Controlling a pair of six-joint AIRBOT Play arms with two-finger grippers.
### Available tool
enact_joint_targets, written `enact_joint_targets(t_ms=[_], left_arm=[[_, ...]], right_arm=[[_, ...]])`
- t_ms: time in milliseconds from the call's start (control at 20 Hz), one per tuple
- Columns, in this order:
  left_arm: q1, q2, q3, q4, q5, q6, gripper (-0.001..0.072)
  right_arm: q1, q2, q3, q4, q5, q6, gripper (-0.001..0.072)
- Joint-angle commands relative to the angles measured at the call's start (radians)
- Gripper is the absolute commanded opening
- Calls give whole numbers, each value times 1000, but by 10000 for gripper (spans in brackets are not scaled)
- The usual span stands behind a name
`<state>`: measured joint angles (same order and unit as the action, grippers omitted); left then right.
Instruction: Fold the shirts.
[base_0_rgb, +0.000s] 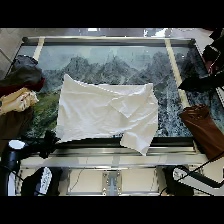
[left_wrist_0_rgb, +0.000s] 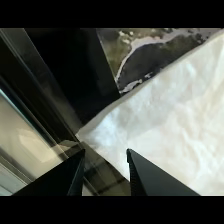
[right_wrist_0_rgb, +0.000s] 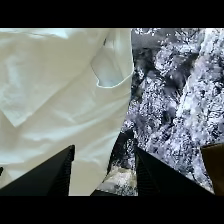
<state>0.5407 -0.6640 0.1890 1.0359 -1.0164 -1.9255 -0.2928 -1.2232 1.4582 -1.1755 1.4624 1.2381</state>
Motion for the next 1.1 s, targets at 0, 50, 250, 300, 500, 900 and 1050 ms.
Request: enact_joint_targets(t_ms=[0,50,250,300,500,900,1050], left_arm=[[2,-49,-1,2,53,7,304],[2,-50,-1,-4,75,7,301],[1,-50,-1,-54,127,8,27],[1,-50,-1,-53,127,8,11],[2,-50,4,-109,127,99,11],[2,-50,8,-256,140,285,11],[2,-50,8,-255,143,330,11]], right_arm=[[2,1,0,1,27,2,425],[2,1,0,1,33,2,424],[2,1,0,1,38,2,424],[2,0,0,0,38,2,424],[-12,2,-14,-159,48,1,424],[-220,49,-792,353,-320,-121,429],[-205,-5,-890,459,-366,-233,455]])
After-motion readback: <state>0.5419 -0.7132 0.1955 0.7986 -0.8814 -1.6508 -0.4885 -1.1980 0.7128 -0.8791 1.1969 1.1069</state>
